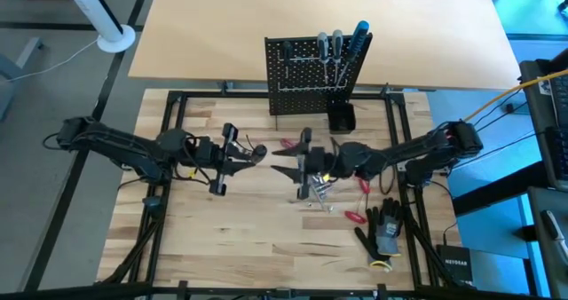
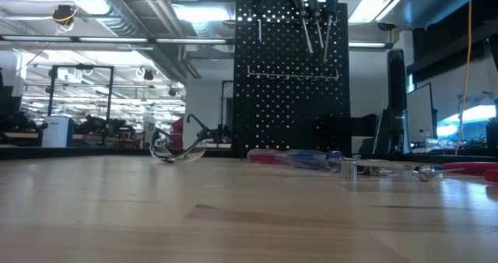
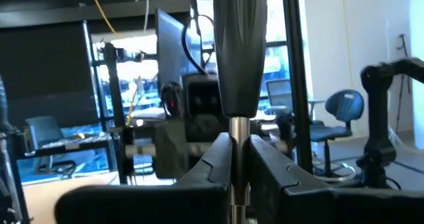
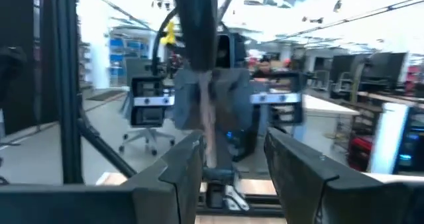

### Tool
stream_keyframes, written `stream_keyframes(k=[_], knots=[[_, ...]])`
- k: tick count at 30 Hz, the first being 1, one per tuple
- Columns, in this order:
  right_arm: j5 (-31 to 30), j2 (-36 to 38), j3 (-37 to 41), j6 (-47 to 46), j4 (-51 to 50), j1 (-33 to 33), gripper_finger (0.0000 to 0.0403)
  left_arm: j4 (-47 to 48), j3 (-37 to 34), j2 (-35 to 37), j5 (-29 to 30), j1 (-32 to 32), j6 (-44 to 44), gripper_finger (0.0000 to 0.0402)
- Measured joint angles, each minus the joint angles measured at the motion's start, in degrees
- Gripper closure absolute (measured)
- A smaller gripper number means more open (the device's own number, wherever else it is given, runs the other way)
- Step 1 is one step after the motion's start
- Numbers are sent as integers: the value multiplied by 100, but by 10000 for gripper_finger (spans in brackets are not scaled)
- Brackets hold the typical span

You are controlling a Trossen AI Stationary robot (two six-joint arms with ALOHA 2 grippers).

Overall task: Hang tools onto peg board
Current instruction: Hang the black screwdriver on the peg board

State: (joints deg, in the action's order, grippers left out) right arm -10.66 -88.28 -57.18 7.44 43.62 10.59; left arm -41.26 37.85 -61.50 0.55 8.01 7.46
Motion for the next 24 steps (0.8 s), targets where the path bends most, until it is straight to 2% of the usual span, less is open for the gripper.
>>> stream_keyframes(k=[3, 10, 16, 24], knots=[[32, -362, -222, 27, -76, -24, 240, -140, 7, -85, 200, 11, -17, 385], [-99, -944, -715, 87, -18, -22, 240, -655, 7, -598, 220, 46, 4, 386], [-131, -976, -740, 265, -12, 11, 247, -799, 7, -633, 224, 126, 39, 382], [-175, -784, -744, 831, -52, 183, 298, -751, 7, -629, 211, 188, 92, 382]])
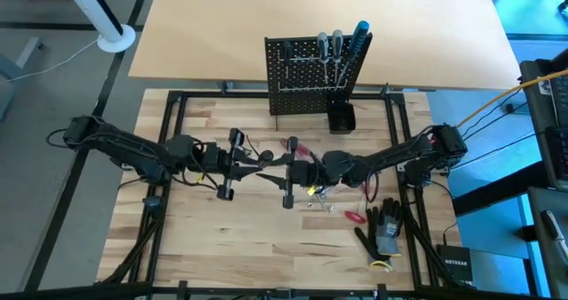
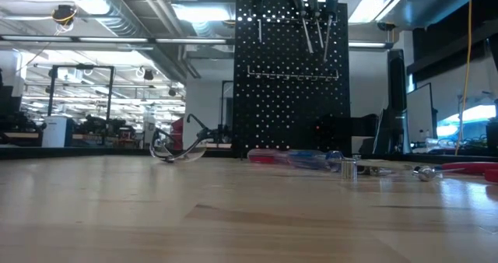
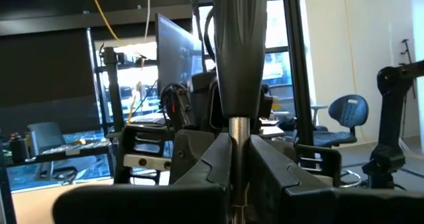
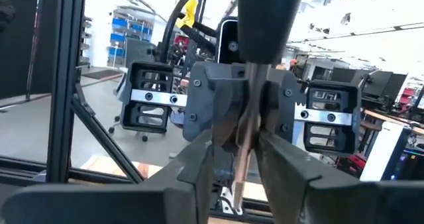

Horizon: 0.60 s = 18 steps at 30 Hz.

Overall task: Hang tools onto peg board
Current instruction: Hang the black screwdriver on the peg board

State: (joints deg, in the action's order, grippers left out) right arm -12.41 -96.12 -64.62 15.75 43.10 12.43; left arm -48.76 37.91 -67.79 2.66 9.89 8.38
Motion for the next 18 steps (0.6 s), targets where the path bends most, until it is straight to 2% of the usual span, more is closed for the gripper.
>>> stream_keyframes(k=[8, 18], knots=[[-6, 9, 0, -188, -136, -17, 337, -10, 0, 0, 11, -7, 5, 383], [-2, 9, 2, -237, -17, -22, 343, -27, 0, 2, 13, -11, 24, 383]])
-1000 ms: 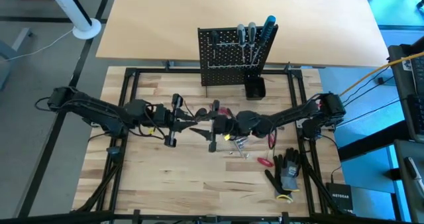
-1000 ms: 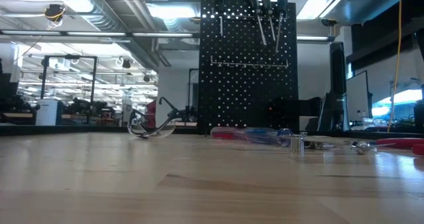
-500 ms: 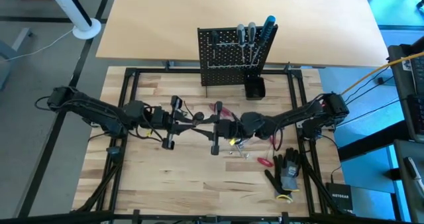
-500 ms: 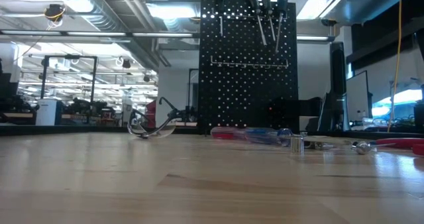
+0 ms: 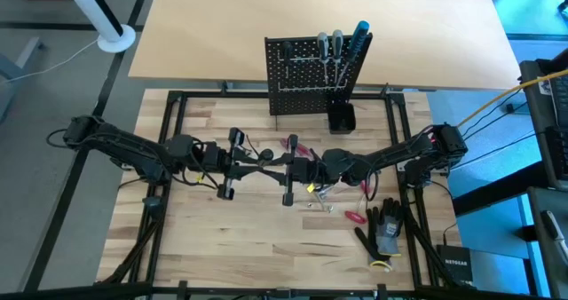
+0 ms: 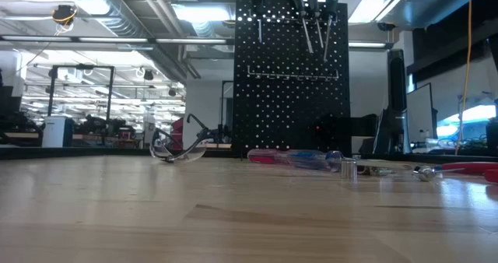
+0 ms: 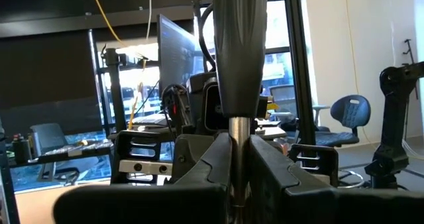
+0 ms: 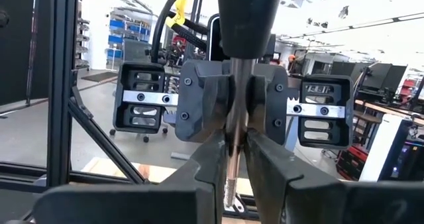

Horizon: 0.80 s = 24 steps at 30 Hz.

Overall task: Hang tools onto peg board
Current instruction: Hang the black screwdriver on the peg board

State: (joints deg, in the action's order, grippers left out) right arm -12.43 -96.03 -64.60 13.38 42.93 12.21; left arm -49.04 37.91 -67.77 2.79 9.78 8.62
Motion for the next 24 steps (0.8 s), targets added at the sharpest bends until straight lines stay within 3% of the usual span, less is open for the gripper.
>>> stream_keyframes(k=[5, 10, 24], knots=[[0, 0, 0, -6, 12, 0, 352, -2, 0, 0, -2, 0, 44, 378], [4, 0, 8, -5, 21, 1, 397, -45, 0, 13, -7, 0, 43, 378], [-9, 0, 9, 49, -65, 4, 401, 54, 0, 0, 7, -2, -62, 346]])
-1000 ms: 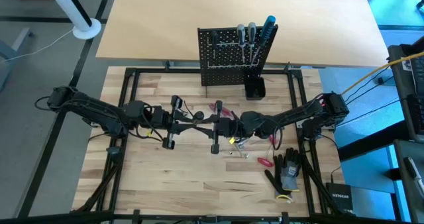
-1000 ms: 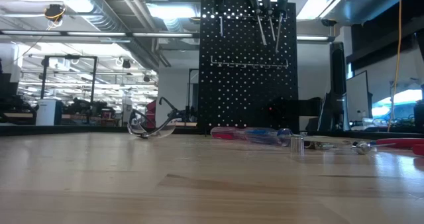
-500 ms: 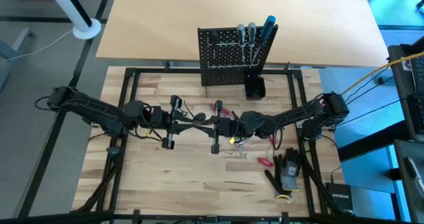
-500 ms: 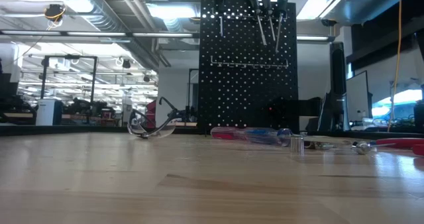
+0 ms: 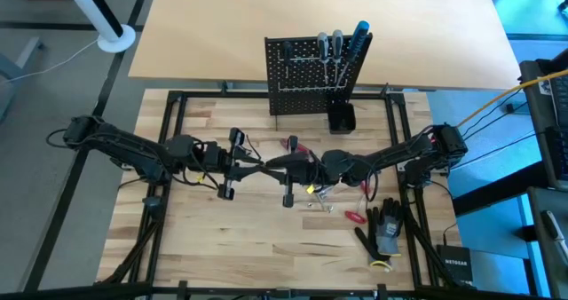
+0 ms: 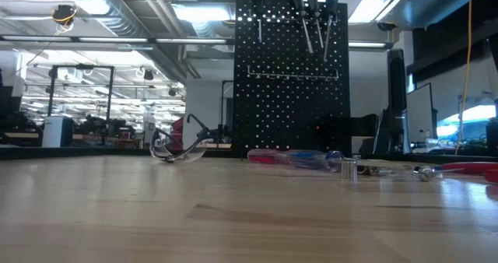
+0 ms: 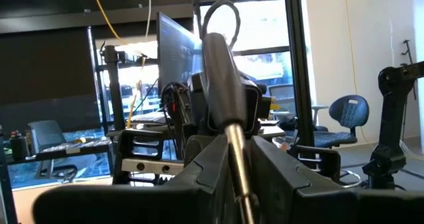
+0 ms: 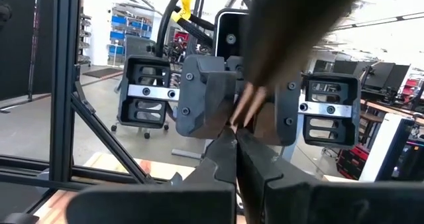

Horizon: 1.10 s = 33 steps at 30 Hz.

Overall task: Hang tools onto peg board
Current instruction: Hang the black screwdriver on the peg board

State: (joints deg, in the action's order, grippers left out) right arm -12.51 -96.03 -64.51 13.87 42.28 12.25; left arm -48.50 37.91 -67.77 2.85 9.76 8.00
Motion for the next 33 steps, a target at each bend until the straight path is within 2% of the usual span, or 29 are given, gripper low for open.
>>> stream_keyframes(k=[6, 9, 20, 26, 33], knots=[[-31, 0, 0, 0, -11, 0, 401, 60, 0, 0, -2, -7, 43, 383], [-37, 0, 0, 0, -14, 0, 401, 100, 0, 2, -4, -4, 102, 389], [-172, -2, 0, -6, -27, 11, 400, 354, 4, 15, 37, -59, 119, 386], [-412, -9, 9, -11, -113, 5, 389, 778, 17, 28, 41, -295, -347, 363], [-400, -17, 13, -32, -331, 4, 399, 1256, 12, 21, 36, -387, -648, 349]])
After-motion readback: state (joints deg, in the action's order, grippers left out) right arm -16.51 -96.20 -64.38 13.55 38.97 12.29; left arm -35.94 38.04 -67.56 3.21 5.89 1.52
